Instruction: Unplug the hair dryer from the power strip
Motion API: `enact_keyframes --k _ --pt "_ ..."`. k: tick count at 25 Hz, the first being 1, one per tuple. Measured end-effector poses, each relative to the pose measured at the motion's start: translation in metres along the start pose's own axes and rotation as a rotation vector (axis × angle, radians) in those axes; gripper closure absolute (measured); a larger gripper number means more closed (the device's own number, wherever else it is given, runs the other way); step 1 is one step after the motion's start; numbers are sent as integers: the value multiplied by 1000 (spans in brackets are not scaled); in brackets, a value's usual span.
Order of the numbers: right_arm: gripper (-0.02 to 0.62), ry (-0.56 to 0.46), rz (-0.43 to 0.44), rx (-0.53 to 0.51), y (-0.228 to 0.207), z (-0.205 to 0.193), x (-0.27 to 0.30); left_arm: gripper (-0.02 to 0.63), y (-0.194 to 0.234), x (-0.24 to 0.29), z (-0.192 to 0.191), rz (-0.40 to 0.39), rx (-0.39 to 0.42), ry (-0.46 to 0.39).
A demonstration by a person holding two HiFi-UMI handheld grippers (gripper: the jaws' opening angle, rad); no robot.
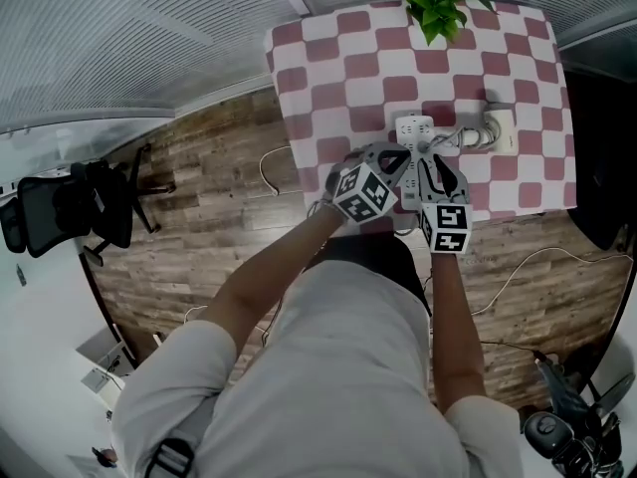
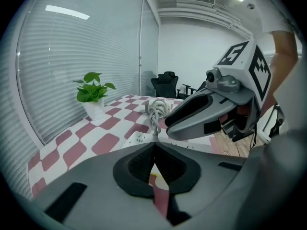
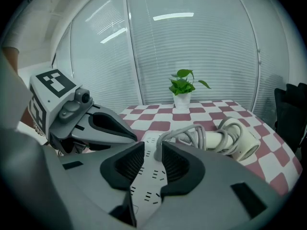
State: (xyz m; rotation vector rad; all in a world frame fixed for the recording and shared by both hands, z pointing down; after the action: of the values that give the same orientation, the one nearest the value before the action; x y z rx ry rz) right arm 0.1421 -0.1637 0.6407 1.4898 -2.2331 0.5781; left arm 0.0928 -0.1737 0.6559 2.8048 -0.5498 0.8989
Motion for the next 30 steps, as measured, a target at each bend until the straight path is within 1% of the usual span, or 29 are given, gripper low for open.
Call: enact_keyframes --k 6,12,21,27,30 --pt "471 35 1 23 -6 -12 20 575 7 18 -13 -16 8 42" --pt "445 54 6 46 -9 -21 37 575 17 27 -21 -7 19 84" --pt "443 51 -39 22 -15 -21 54 575 23 37 -25 -13 34 110" --pt "465 65 -49 -22 -16 -25 58 575 21 41 -27 -18 76 148" --pt "469 74 -49 -21 -16 -26 59 575 20 42 -27 -15 134 181"
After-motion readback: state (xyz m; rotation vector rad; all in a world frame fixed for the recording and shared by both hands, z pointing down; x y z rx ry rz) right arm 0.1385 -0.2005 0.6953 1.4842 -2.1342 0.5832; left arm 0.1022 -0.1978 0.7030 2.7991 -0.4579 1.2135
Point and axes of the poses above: the fingertips, and each gripper's own axes: x forward along the fingers, y to its left, z out of its top, the point moved 2 cm from there along -x, backward along the fingers, and after that the axes turned 4 degrees about -y, right-handed, at the moved point
